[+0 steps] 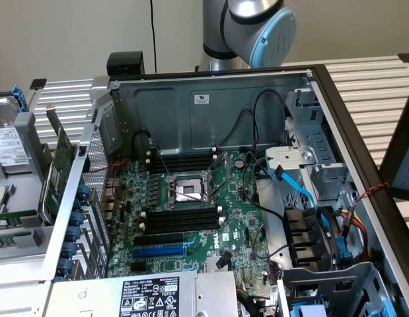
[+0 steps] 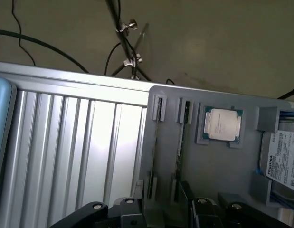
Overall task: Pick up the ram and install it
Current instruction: 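Pick up the ram and move it above insertion slot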
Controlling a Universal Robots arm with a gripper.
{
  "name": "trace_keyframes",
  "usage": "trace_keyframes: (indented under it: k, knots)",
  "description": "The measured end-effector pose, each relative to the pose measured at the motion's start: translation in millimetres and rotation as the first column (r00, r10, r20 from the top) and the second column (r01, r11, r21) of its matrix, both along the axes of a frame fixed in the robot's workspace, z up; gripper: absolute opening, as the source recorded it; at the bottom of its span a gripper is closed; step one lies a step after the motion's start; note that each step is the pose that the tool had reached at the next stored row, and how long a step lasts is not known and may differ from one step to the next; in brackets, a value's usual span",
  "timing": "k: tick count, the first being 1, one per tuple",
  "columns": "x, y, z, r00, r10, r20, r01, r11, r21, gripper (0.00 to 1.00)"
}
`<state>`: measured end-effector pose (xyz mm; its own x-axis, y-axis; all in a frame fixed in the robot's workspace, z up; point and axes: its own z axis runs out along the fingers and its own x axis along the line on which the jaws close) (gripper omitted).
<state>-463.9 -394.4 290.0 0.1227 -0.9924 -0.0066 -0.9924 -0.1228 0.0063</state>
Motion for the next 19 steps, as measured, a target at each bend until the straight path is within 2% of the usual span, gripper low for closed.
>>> trace_keyframes:
  k: [14, 19]
  knots:
    - [0.0, -0.1, -25.5, 1.0, 0.007, 0.0, -0.007, 1.0, 0.0, 0.42]
    - [-0.1, 0.0, -34.6, 1.0, 0.007, -0.0021, -0.007, 1.0, 0.0, 0.42]
